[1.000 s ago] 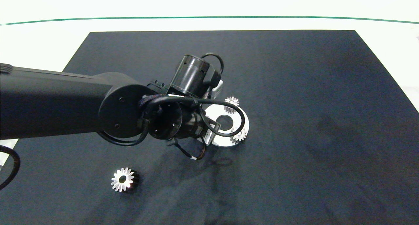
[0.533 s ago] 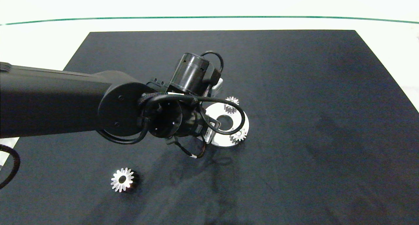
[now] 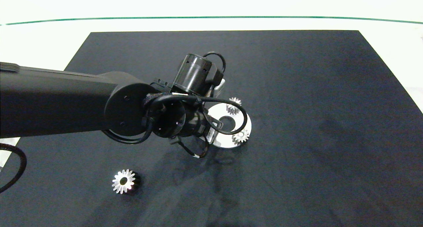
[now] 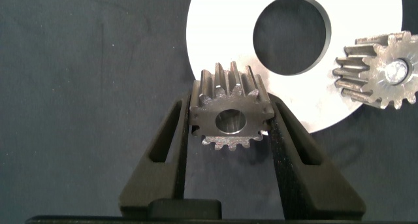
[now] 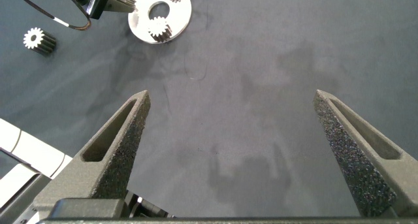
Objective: Remove an incorrectly installed larger gear and replace it with the correct smaller gear
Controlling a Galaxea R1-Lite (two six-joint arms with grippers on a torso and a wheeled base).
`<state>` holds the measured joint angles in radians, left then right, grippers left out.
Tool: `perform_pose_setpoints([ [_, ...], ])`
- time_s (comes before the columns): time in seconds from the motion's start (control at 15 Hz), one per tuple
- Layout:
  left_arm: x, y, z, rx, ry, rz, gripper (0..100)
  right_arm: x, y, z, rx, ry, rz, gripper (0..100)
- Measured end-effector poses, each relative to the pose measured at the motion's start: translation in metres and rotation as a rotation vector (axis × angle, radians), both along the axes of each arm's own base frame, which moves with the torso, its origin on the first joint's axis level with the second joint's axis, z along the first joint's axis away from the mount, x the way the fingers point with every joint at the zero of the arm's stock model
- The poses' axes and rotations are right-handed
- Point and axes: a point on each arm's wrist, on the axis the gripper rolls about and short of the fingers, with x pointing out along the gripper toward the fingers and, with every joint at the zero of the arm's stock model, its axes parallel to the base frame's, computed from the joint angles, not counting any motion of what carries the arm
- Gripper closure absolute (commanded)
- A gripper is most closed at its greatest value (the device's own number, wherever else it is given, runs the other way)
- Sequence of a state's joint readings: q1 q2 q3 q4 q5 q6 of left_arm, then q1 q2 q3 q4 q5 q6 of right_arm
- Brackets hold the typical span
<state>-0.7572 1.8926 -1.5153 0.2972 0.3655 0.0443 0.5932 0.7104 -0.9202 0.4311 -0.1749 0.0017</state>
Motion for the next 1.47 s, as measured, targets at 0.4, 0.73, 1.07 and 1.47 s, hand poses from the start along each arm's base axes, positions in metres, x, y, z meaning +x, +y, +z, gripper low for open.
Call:
perform_pose_setpoints([
  [0.4,0.0045,-0.0015,0.0,0.002,-0.005,0.002,78,-0.0001,-0.0001,-0.0006,0.0,0.001,0.0,0],
  [0.73,0.0071,-0.0044,-0.0025,0.004,-0.004,0.002,78,-0.0004,-0.0002,-0.0008,0.0,0.001,0.003,0],
  [1.07,0.0069,-0.0036,-0.0047,0.026,0.011,-0.003,0,-0.0002,-0.0001,-0.0011,-0.001,0.002,0.003,0],
  [1.47,0.0075,-0.0027,-0.0029,0.029,0.014,-0.002,0,-0.0004,-0.0002,-0.001,0.0,0.0,0.003,0],
])
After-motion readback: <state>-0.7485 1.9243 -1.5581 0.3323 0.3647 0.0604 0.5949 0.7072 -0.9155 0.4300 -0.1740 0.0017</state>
